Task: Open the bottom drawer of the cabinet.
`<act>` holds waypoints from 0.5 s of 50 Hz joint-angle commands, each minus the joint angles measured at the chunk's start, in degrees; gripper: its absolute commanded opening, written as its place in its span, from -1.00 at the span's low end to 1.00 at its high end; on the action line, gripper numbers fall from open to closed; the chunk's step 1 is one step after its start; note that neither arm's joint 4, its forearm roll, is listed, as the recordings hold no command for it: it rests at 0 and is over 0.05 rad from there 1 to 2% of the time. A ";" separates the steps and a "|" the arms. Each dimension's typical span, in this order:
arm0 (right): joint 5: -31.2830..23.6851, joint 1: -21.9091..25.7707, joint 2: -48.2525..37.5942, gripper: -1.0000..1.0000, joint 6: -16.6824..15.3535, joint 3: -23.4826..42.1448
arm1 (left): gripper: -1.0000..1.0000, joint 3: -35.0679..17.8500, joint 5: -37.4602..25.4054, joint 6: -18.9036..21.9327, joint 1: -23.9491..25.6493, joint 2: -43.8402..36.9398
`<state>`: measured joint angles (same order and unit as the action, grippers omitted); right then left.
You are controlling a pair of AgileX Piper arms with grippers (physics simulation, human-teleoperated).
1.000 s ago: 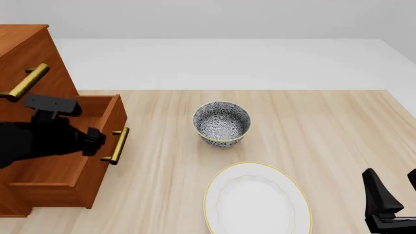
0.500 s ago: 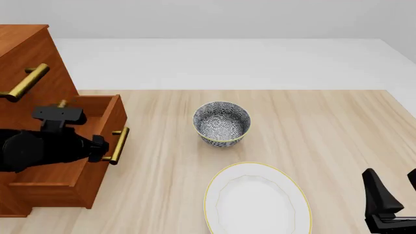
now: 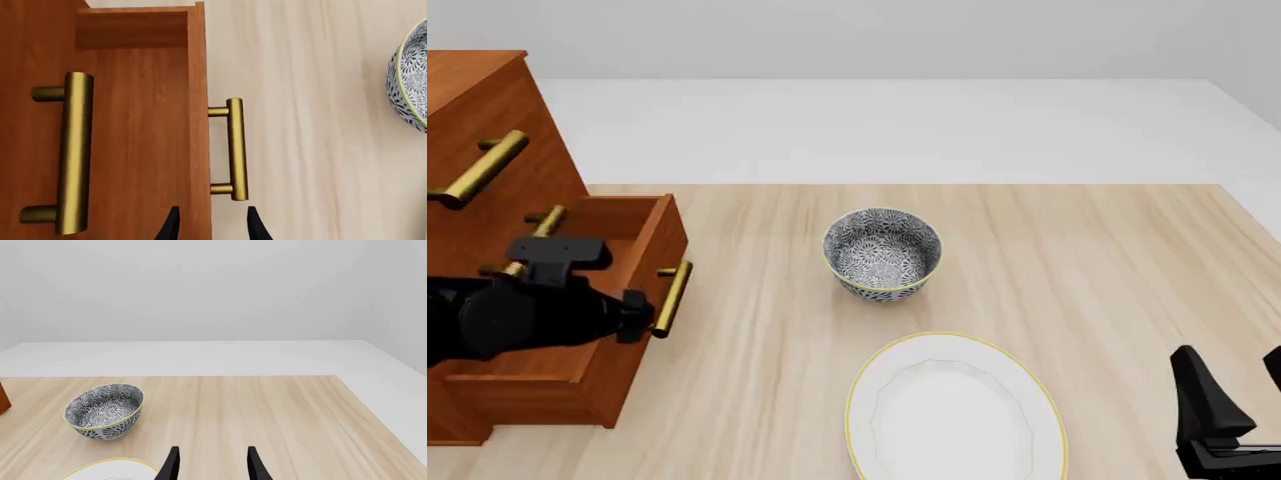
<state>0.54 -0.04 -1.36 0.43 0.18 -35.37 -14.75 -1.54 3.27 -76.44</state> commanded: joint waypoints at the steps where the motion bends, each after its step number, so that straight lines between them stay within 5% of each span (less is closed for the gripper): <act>1: 0.01 -0.02 -0.03 1.00 0.00 0.00 | 1.00 0.78 2.06 -0.57 -0.20 -2.30; 25: 0.01 0.01 -0.01 1.00 0.00 0.00 | 1.00 1.51 1.91 -2.39 4.11 -2.31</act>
<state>0.54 -0.04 -1.35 0.43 0.18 -33.75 -11.95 -3.65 5.35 -79.65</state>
